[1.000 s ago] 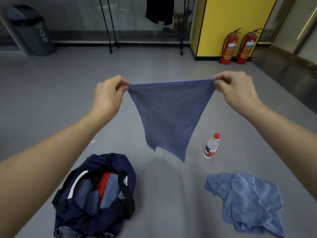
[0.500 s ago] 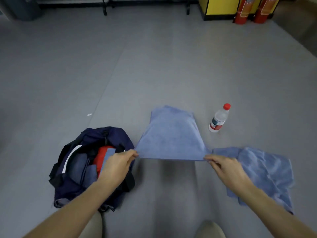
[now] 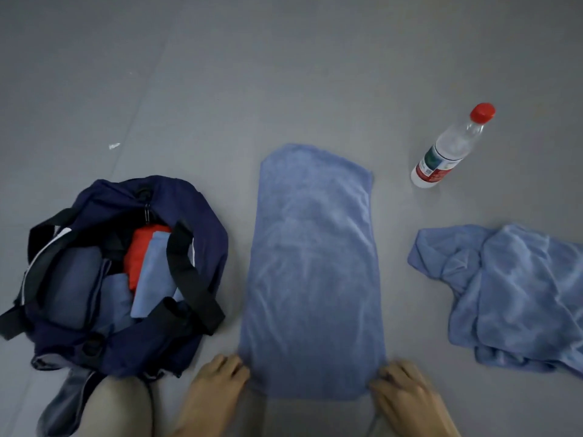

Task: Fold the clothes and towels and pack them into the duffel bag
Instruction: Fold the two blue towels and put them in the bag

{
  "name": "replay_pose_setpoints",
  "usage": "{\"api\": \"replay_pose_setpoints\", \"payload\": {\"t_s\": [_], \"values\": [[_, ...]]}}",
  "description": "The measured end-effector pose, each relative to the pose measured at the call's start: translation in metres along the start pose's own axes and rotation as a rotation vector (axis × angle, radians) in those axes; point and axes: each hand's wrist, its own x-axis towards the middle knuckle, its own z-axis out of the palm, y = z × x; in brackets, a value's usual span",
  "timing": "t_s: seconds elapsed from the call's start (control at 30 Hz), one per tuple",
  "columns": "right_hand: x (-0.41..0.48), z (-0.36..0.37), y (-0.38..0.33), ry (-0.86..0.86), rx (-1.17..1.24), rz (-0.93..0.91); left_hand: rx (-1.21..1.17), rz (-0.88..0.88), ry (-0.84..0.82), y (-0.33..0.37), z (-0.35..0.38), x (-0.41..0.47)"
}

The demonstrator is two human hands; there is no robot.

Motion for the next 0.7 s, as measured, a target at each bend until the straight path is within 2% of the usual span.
{"api": "replay_pose_setpoints", "payload": {"t_s": [0.07,0.1,0.17,0.23,0.3,0.4,0.47,0.53,0.63,0.7], "values": [[0.0,-0.008,-0.004,-0.158,0.011,0.032,0.025,0.101,-0.047,-0.003,0.01,-0.001],[0.003,-0.012,-0.002,-0.267,0.007,0.079,0.013,0.127,-0.127,-0.003,0.003,0.001],[0.017,-0.02,0.002,-0.352,-0.047,0.101,0.031,0.189,-0.107,-0.003,-0.008,0.017],[0.042,-0.036,0.0,-0.241,0.026,0.052,0.023,0.206,-0.001,-0.001,-0.035,0.033],[0.086,-0.058,0.007,-0.196,0.004,-0.032,-0.062,0.205,0.228,0.001,-0.072,0.057],[0.164,-0.09,0.02,-0.017,0.008,-0.042,-0.096,0.162,0.306,-0.003,-0.122,0.132],[0.221,-0.104,0.03,0.011,-0.016,-0.024,-0.108,0.097,0.378,-0.013,-0.153,0.191],[0.273,-0.115,0.039,0.055,0.03,0.083,-0.139,-0.002,0.389,-0.023,-0.186,0.241],[0.328,-0.126,0.05,0.291,0.276,0.36,-0.142,-0.138,0.355,-0.042,-0.218,0.3],[0.346,-0.126,0.057,0.359,0.375,0.482,-0.171,-0.205,0.375,-0.051,-0.231,0.325]]}}
